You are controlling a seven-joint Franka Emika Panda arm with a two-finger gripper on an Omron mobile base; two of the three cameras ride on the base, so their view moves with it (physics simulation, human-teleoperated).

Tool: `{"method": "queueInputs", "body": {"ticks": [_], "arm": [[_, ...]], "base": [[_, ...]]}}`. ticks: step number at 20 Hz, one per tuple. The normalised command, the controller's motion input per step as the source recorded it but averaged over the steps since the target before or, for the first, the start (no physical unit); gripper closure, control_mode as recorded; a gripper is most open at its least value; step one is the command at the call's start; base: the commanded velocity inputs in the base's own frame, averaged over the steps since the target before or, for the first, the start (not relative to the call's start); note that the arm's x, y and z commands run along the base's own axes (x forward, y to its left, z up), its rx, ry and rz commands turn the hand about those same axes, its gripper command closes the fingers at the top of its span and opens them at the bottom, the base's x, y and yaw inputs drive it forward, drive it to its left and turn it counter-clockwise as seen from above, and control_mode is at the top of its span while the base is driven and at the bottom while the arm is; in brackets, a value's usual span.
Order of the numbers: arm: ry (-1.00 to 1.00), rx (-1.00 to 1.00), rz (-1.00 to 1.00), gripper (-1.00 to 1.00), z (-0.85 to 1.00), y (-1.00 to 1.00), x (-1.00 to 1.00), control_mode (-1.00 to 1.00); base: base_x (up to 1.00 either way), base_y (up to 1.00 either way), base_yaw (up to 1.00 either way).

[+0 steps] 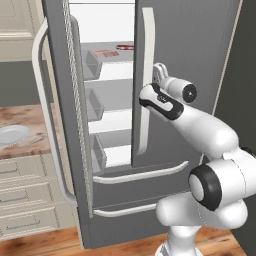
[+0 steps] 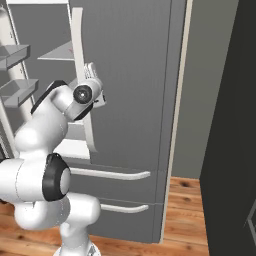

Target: Place the steak on the counter behind the older steak on the same shelf of the fridge to maintain FIFO order. Close the fridge door when finished.

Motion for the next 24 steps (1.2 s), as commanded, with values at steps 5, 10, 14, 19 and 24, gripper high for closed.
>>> {"method": "queueInputs", "body": {"ticks": [5,10,14,19,24], "arm": [[0.17,0.0,0.0,-1.0,-0.28,-0.03,0.57,-1.0],[0.15,0.0,-0.05,-1.0,-0.01,-0.4,-0.56,-1.0],[0.01,0.0,-0.12,-1.0,0.0,-0.44,-1.0,-1.0],[-0.01,0.0,-0.11,-1.0,0.0,-0.26,-1.0,-1.0],[0.04,-0.03,0.0,-1.0,-0.04,0.0,-0.2,-1.0]], "base": [[0.0,0.0,0.0],[0.0,0.0,0.0],[0.0,0.0,0.0],[0.0,0.0,0.0],[0.0,0.0,0.0]]}}
